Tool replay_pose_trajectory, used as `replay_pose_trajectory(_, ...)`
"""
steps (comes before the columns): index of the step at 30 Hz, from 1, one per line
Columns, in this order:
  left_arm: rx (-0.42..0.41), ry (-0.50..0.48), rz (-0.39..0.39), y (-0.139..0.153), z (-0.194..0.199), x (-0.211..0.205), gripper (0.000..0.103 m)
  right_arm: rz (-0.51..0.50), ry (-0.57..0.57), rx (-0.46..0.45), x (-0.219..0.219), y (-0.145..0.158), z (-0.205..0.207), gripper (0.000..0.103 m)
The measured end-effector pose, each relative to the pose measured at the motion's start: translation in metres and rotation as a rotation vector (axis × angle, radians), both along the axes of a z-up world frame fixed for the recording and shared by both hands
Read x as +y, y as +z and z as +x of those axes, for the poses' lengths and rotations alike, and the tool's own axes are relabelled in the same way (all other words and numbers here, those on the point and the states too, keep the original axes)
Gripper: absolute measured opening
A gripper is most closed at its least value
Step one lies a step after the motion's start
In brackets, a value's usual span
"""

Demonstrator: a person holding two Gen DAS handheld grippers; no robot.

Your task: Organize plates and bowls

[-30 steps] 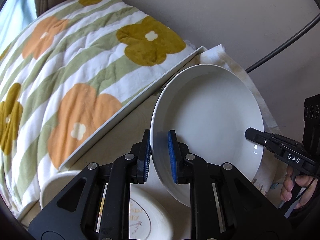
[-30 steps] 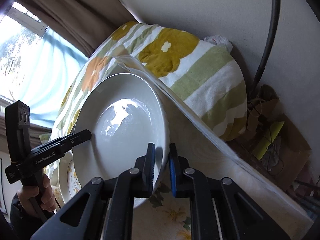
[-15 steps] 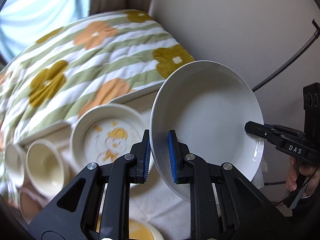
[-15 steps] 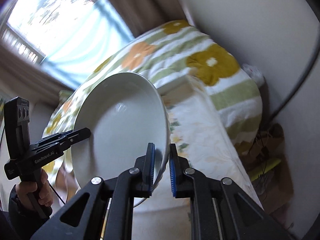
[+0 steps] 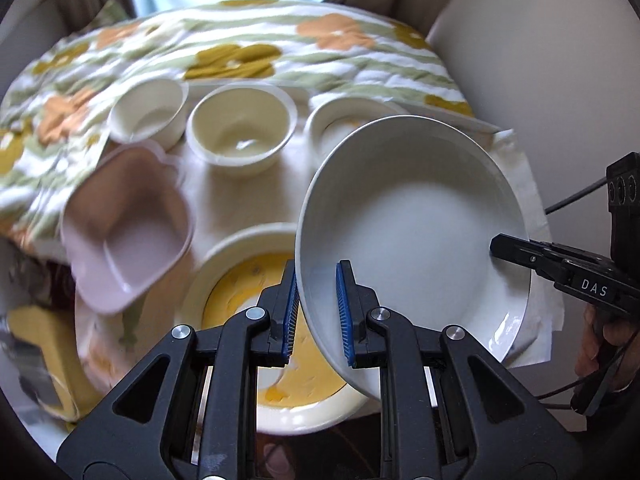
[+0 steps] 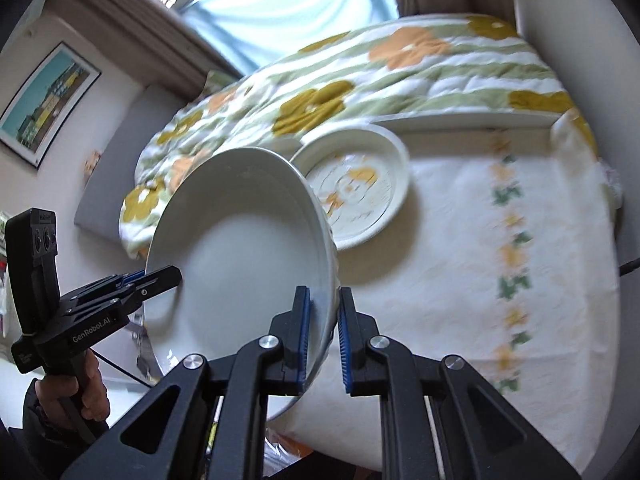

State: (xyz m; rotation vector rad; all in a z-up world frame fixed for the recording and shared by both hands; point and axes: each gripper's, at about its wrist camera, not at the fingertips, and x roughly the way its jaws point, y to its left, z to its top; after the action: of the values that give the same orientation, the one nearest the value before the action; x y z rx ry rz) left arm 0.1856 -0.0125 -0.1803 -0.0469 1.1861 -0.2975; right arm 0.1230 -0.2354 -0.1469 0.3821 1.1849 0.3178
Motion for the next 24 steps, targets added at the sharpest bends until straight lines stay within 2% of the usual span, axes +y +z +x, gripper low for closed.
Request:
replay_pose_trajectory(6,0.092,0.078,-0.04,-0.052,-0.016,0.043,0.015,-0.028,0.053,0.079,0.043,-0.045,-0.001,0.012)
replay_pose_trajectory(10,0.118,0.092,-0.062,-0.075,-0.017,0.056,0.015,-0.059,0.06,0.106,0.058,-0.059,0.004,0.012)
replay_pose_trajectory(16,0.112,0.076,-0.056,-0.086,-0.011,0.064,0.015,-0.107,0.056,0.106,0.072,-0.064,0.005,0.012)
replay_pose_trajectory(24,0.07,0.032,0.055,-0.088,-0.008,0.057,0.016,-0.159,0.061,0.081,0.082,-0.061,-0.002,0.012)
